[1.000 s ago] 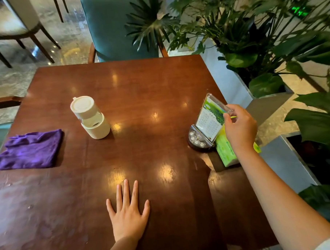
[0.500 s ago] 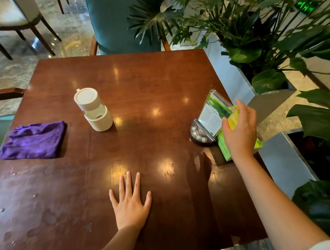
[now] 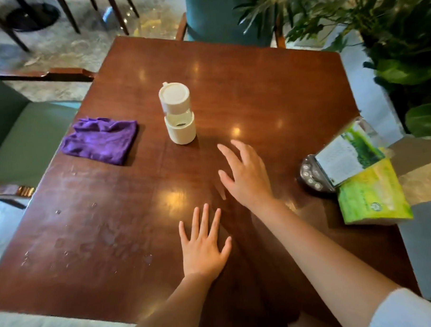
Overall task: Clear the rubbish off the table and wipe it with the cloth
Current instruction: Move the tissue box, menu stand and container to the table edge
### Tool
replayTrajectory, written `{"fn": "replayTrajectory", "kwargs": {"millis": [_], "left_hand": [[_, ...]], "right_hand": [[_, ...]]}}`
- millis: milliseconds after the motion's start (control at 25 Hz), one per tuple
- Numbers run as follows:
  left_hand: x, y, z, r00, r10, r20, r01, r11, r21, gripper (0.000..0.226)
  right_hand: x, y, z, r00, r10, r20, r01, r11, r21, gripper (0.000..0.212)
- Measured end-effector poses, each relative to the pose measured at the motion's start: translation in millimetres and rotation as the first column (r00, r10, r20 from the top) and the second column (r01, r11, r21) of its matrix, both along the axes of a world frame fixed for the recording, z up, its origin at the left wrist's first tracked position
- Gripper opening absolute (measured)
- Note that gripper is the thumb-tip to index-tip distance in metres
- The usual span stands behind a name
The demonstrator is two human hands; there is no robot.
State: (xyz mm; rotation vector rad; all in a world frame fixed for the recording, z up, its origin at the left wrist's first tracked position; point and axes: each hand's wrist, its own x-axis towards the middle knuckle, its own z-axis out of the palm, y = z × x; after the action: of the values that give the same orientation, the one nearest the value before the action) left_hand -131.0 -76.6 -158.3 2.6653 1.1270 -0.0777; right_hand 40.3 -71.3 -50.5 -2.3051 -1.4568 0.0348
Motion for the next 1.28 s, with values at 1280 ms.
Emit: {"fn": "replayTrajectory", "kwargs": {"millis": [1280], "left_hand": [[1,-2,2,1.000,-0.027,-0.011,0.027,1.000,-0.012,0.071]], "right_hand": [[15,62,39,0.986,-0.054,-0.157,0.106,0.933,0.344,0.039]]}}
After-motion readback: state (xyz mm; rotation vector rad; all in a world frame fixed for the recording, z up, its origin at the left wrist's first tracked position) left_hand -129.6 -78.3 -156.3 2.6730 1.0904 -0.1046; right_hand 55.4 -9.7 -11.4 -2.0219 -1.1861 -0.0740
